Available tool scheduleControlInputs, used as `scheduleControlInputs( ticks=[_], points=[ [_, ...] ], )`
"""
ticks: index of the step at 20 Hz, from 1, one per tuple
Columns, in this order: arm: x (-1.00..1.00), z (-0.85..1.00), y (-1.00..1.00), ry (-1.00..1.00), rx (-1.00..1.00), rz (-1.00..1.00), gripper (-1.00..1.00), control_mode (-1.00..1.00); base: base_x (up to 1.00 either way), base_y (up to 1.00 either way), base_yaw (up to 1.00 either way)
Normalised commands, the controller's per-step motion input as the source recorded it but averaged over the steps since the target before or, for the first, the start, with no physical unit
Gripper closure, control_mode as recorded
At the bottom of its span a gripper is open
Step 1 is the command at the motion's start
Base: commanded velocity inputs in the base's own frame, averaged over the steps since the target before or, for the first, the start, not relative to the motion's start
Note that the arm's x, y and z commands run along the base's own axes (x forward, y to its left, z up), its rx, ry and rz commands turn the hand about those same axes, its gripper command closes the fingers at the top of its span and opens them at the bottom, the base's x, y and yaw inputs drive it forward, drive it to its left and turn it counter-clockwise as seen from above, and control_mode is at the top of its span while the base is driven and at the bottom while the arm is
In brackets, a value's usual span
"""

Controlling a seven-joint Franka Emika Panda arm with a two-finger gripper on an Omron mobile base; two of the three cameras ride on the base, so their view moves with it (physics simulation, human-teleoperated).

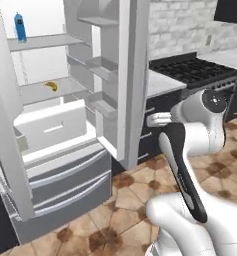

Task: Pick the apple and banana from the fridge and place them on the plate next to the blender to make a fruit smoothie.

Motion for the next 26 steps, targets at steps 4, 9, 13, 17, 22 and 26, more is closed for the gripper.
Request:
scheduleControlInputs(
  ticks=[4, 9, 13, 17, 22, 26],
  points=[
    [0.0, 0.0, 0.0, 0.0, 0.0, 0.0, 1.0, 1.0, 0.0, -0.48, -0.8],
    [0.0, 0.0, 0.0, 0.0, 0.0, 0.0, 1.0, 1.0, 0.0, -0.56, -0.8],
    [0.0, 0.0, 0.0, 0.0, 0.0, 0.0, 1.0, 1.0, 0.0, -0.58, -0.8],
    [0.0, 0.0, 0.0, 0.0, 0.0, 0.0, 1.0, 1.0, 0.0, -0.57, -0.79],
    [0.0, 0.0, 0.0, 0.0, 0.0, 0.0, 1.0, 1.0, 0.0, -0.57, -0.77],
    [0.0, 0.0, 0.0, 0.0, 0.0, 0.0, 1.0, 1.0, 0.22, -0.4, -0.67]
  ],
)
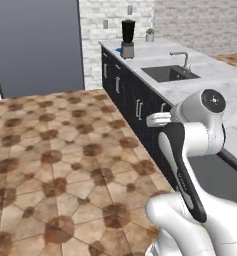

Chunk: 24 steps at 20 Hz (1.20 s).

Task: Pick the apple and banana from the fridge and place them on the plate next to the blender to make a fruit smoothie.

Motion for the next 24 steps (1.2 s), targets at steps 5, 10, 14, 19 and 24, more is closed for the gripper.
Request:
scheduleControlInputs(
  ticks=[5, 10, 14, 19, 24],
  points=[
    [0.0, 0.0, 0.0, 0.0, 0.0, 0.0, 1.0, 1.0, 0.59, -0.04, -0.32],
    [0.0, 0.0, 0.0, 0.0, 0.0, 0.0, 1.0, 1.0, 0.52, 0.0, -0.03],
    [0.0, 0.0, 0.0, 0.0, 0.0, 0.0, 1.0, 1.0, 0.46, 0.0, 0.0],
    [0.0, 0.0, 0.0, 0.0, 0.0, 0.0, 1.0, 1.0, 0.32, 0.0, 0.0],
    [0.0, 0.0, 0.0, 0.0, 0.0, 0.0, 1.0, 1.0, 0.37, 0.0, -0.01]
  ],
)
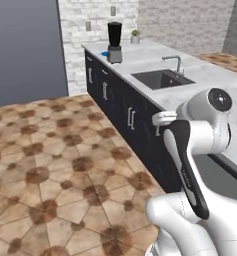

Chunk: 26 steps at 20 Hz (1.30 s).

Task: Pick the apple and banana from the fridge and place them on the plate next to the blender to make a fruit smoothie.

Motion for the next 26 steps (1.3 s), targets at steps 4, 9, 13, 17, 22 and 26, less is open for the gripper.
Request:
scheduleControlInputs(
  ticks=[4, 9, 13, 17, 22, 26],
  points=[
    [0.0, 0.0, 0.0, 0.0, 0.0, 0.0, 1.0, 1.0, 0.97, 0.11, -0.01],
    [0.0, 0.0, 0.0, 0.0, 0.0, 0.0, 1.0, 1.0, 1.0, 0.25, -0.05],
    [0.0, 0.0, 0.0, 0.0, 0.0, 0.0, 1.0, 1.0, 1.0, 0.31, -0.06],
    [0.0, 0.0, 0.0, 0.0, 0.0, 0.0, 1.0, 1.0, 1.0, 0.41, -0.09],
    [0.0, 0.0, 0.0, 0.0, 0.0, 0.0, 1.0, 1.0, 1.0, 0.54, -0.14],
    [0.0, 0.0, 0.0, 0.0, 0.0, 0.0, 1.0, 1.0, 1.0, 0.75, -0.22]
  ],
)
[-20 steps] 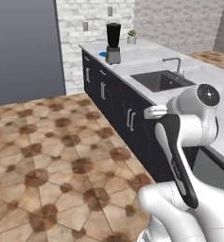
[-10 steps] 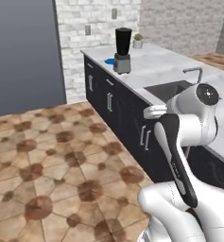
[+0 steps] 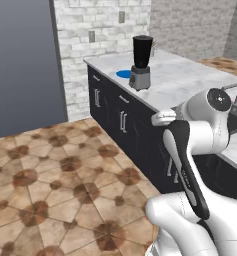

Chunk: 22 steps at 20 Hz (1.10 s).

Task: Pick the apple and banana from the fridge and place them on the plate next to the blender to make a fruit smoothie.

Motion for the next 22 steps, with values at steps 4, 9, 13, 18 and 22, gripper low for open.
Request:
scheduleControlInputs(
  ticks=[4, 9, 13, 18, 22],
  points=[
    [0.0, 0.0, 0.0, 0.0, 0.0, 0.0, 1.0, 1.0, 1.0, 0.85, -0.28],
    [0.0, 0.0, 0.0, 0.0, 0.0, 0.0, 1.0, 1.0, 1.0, 0.96, -0.37],
    [0.0, 0.0, 0.0, 0.0, 0.0, 0.0, 1.0, 1.0, 1.0, 1.0, -0.5],
    [0.0, 0.0, 0.0, 0.0, 0.0, 0.0, 1.0, 1.0, 1.0, 1.0, -0.5],
    [0.0, 0.0, 0.0, 0.0, 0.0, 0.0, 1.0, 1.0, 1.0, 1.0, -0.48]
  ],
)
